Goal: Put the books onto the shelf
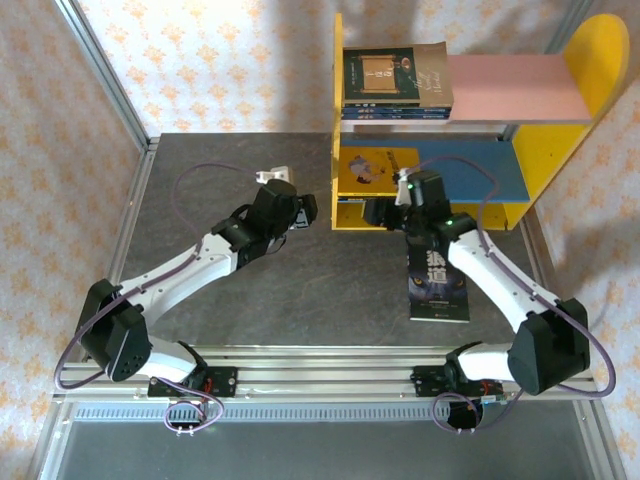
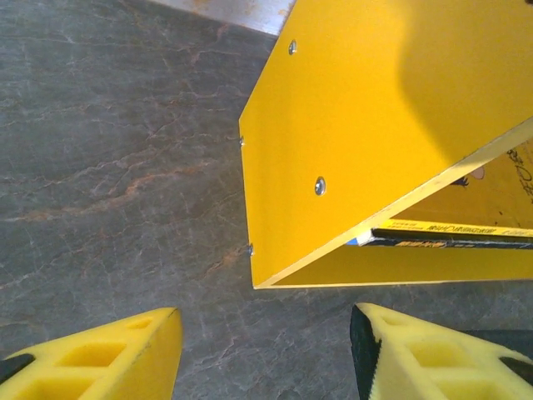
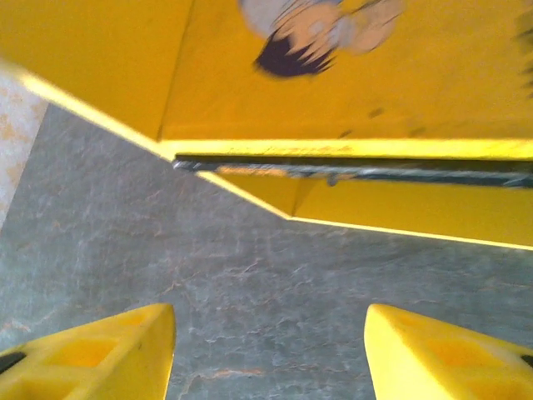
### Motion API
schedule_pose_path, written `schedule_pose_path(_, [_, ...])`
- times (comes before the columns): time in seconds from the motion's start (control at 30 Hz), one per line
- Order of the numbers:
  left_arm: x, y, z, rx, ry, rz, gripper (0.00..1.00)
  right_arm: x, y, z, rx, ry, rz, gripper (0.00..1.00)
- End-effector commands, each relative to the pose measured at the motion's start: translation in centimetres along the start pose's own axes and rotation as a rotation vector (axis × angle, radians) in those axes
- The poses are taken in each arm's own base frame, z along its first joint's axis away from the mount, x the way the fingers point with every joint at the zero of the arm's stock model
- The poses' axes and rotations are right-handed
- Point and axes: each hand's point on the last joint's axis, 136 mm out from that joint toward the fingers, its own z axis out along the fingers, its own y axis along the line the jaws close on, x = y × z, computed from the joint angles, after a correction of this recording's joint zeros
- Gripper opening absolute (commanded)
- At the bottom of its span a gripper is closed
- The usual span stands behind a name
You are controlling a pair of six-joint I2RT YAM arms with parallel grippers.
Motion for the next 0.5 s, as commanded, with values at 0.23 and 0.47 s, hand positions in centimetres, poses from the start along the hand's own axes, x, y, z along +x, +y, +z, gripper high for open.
schedule_pose_path(0.23, [-0.8, 1.5, -1.4, -0.03, -0.043, -0.009, 0.56, -0.1, 3.1, 3.8, 0.031, -0.114, -0.071, 0.61])
schedule_pose_path(0.47, [-0.8, 1.6, -1.7, -0.03, -0.05, -0.014, 0.56, 0.0, 4.2, 5.1, 0.013, -0.139, -0.106, 0.61])
